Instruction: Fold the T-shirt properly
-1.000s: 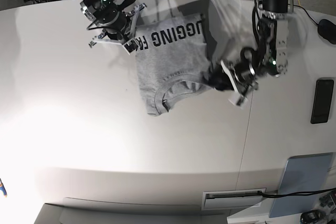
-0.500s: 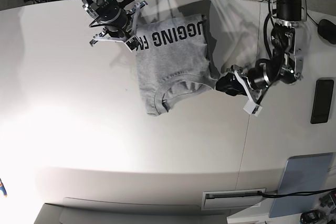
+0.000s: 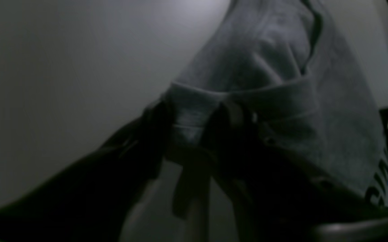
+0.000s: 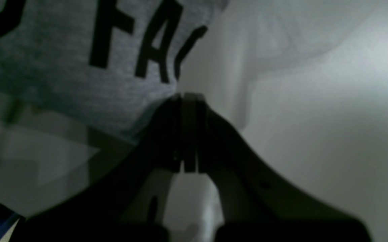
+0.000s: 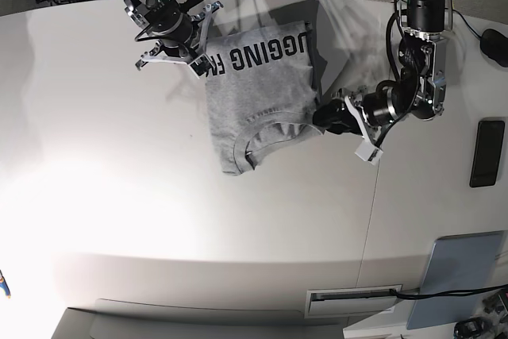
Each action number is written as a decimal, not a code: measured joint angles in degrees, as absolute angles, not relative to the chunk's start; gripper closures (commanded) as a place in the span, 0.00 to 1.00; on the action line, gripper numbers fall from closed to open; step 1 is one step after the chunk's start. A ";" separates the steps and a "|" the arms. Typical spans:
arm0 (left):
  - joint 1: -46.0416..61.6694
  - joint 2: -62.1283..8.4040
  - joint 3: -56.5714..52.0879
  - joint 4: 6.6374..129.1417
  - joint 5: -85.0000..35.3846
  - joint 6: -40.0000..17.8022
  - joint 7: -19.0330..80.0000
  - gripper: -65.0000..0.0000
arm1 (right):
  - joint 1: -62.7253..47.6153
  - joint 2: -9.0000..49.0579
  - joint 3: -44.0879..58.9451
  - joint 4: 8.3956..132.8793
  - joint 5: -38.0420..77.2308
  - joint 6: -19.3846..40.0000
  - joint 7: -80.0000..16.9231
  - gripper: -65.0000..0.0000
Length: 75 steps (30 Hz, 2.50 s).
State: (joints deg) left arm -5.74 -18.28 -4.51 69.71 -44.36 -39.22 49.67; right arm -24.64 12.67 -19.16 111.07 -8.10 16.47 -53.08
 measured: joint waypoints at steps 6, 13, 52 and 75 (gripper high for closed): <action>-5.76 -20.88 -4.40 71.31 -53.30 -39.51 50.76 1.00 | -24.64 12.67 -19.16 111.07 -8.32 16.47 -53.08 0.99; -10.72 -21.19 -4.43 72.62 -45.58 -39.51 47.92 0.97 | -24.64 12.67 -19.16 111.07 -8.32 16.47 -53.08 0.99; -7.11 -28.56 -4.25 75.94 -43.66 -37.47 38.00 1.00 | -28.25 14.94 -19.16 114.19 -9.08 9.45 -53.28 1.00; 46.33 -21.52 -30.22 102.98 -40.73 -29.56 38.65 1.00 | -59.77 18.57 3.77 129.43 -0.43 8.71 -53.41 1.00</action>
State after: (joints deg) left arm 46.33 -21.52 -30.22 102.98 -40.73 -29.56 38.65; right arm -59.77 18.57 3.77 129.43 -0.43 8.71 -53.41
